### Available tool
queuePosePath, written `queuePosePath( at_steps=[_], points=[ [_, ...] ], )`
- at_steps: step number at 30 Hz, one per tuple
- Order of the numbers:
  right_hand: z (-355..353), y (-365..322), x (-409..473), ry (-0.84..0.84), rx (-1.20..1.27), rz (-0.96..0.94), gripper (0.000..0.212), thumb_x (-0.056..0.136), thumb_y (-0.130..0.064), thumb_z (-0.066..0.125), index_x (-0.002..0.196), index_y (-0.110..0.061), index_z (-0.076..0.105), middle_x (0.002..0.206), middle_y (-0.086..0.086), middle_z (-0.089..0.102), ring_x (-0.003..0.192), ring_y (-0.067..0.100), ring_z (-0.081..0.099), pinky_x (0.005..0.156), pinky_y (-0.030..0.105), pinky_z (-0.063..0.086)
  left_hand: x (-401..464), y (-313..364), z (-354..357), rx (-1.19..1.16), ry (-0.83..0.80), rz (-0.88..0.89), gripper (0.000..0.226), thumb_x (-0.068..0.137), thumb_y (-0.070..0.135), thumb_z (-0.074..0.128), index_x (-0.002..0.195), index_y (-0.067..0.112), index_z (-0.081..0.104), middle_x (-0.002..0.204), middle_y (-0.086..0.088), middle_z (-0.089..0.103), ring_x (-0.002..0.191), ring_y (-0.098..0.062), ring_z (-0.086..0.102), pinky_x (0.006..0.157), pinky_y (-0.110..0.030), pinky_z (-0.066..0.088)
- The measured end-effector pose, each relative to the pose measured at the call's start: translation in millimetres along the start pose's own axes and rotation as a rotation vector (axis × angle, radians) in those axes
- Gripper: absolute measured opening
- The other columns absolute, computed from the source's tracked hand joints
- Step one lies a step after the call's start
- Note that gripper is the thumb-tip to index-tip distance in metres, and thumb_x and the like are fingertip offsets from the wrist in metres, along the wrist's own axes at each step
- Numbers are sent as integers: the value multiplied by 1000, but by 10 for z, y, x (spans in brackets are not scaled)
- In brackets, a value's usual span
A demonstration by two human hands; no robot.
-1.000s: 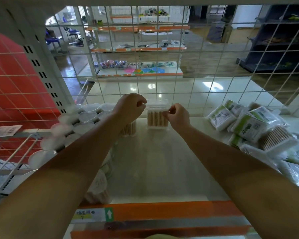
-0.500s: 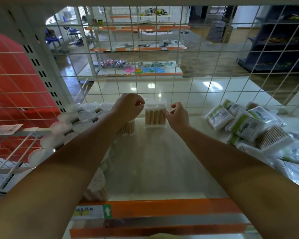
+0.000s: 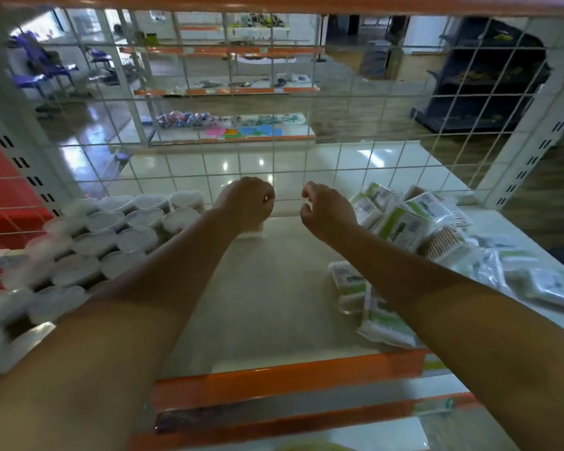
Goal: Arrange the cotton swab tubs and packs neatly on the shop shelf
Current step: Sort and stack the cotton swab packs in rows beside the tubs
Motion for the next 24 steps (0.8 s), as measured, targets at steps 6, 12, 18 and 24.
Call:
queuePosePath(
  at_steps=[6,12,18,24],
  points=[
    [-259,420,-68,9,-85,22,18,87,-14,49,103,-9,57,95,10,62,83,23,56,69,31,44,119,495,179,-8,-2,48,24,90,20,48,95,10,69,96,-8,68,86,-23,60,71,-29,46],
    [-505,864,-76,-5,-99,61,23,85,-11,49,106,-7,57,102,13,64,92,29,58,73,31,42,291,845,440,-15,-31,60,23,90,21,49,99,11,68,97,-7,67,87,-23,61,78,-35,52],
    [-707,1202,-23,0,-113,96,18,85,-15,51,100,-8,59,99,12,65,91,28,59,72,31,43,517,1129,636,2,-43,19,22,90,22,47,96,14,67,98,-6,66,90,-25,59,68,-28,40],
    [-850,1432,13,11,-121,78,16,86,-14,51,98,-8,60,94,10,65,87,25,59,67,27,40,742,1221,863,-47,-63,-187,32,93,30,46,111,7,60,112,-13,62,103,-30,57,82,-33,43]
  ],
)
Point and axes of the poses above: each hand's wrist, its own x-axis towards the middle knuckle, its own z-axis out of the palm, y = z × x, the point moved 10 cm from there along x, towards the middle knuckle
